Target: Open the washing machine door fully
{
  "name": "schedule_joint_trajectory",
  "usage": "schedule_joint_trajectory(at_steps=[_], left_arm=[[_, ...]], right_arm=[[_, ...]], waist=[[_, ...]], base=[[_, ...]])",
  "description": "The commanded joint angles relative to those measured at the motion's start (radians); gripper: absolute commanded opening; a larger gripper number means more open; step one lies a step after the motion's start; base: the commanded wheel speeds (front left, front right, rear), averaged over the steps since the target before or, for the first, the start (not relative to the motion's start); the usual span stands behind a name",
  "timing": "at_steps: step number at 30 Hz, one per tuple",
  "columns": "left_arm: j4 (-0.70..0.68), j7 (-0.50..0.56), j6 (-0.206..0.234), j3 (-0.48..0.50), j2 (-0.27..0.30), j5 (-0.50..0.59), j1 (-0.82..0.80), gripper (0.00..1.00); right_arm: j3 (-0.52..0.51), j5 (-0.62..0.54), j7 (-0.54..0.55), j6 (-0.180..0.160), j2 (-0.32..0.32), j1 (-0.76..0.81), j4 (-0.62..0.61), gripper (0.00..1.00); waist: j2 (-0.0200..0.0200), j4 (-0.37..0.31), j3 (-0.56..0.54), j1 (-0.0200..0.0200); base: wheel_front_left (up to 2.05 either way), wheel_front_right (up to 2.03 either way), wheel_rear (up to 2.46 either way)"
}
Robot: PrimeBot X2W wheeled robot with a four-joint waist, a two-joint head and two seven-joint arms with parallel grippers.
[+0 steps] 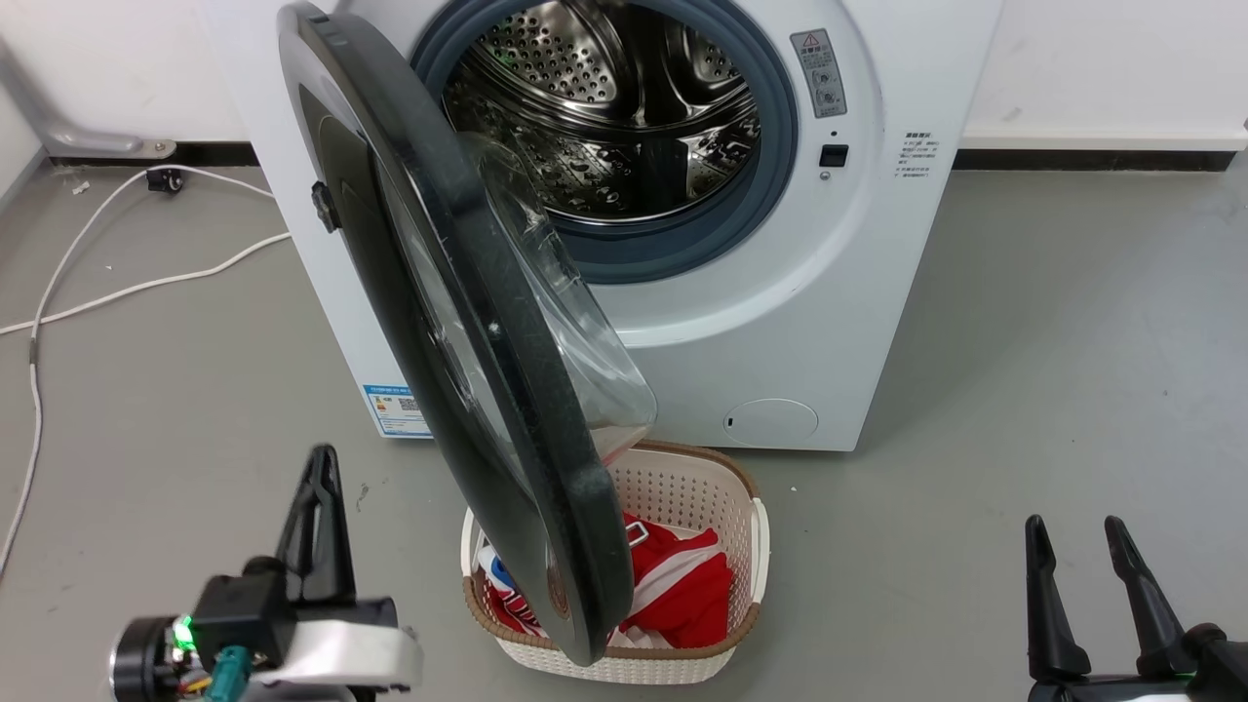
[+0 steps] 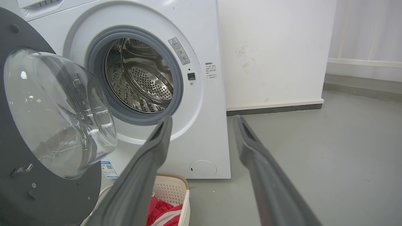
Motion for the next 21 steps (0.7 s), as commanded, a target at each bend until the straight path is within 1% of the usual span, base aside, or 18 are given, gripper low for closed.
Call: schedule_joint_trajectory(at_steps=[1, 7, 12, 14, 16, 18, 19, 21], left_arm=[[-0.031, -0.003, -0.002, 0.014, 0.003, 0.006, -0.025, 0.00], [-0.149, -0.003, -0.007, 0.032, 0.011, 0.028, -0.094, 0.00], [-0.249, -0.003, -0.023, 0.001, 0.012, 0.048, -0.148, 0.00], [-0.282, -0.003, -0.030, -0.026, 0.011, 0.055, -0.163, 0.00], [-0.331, -0.003, -0.045, -0.098, 0.007, 0.068, -0.187, 0.00], [-0.346, -0.003, -0.049, -0.136, 0.006, 0.070, -0.195, 0.00], [-0.346, -0.003, -0.049, -0.136, 0.006, 0.070, -0.195, 0.00], [-0.357, -0.003, -0.057, -0.191, 0.004, 0.071, -0.207, 0.00]], right_arm=[[0.001, -0.007, -0.002, 0.000, 0.002, -0.004, 0.001, 1.00], [0.002, -0.006, -0.002, 0.000, 0.002, -0.009, 0.000, 1.00], [0.007, -0.011, -0.002, 0.000, 0.002, -0.012, 0.000, 1.00], [0.009, -0.013, -0.002, 0.000, 0.002, -0.012, -0.001, 1.00], [0.014, -0.016, -0.002, 0.000, 0.002, -0.013, -0.002, 1.00], [0.015, -0.020, -0.002, 0.000, 0.002, -0.015, -0.003, 1.00], [0.015, -0.020, -0.002, 0.000, 0.002, -0.015, -0.003, 1.00], [0.016, -0.022, -0.002, 0.000, 0.002, -0.019, -0.004, 1.00]], waist=[[0.0000, -0.001, 0.001, 0.0000], [0.0000, -0.003, 0.002, 0.0000], [0.0000, -0.006, 0.003, 0.0000], [0.0000, -0.007, 0.003, 0.0000], [0.0000, -0.008, 0.005, 0.0000], [0.0000, -0.009, 0.007, 0.0000], [0.0000, -0.009, 0.007, 0.0000], [0.0000, -0.010, 0.009, 0.0000]], base=[[0.00, 0.00, 0.00], [0.00, 0.00, 0.00], [0.00, 0.00, 0.00], [0.00, 0.00, 0.00], [0.00, 0.00, 0.00], [0.00, 0.00, 0.00], [0.00, 0.00, 0.00], [0.00, 0.00, 0.00]])
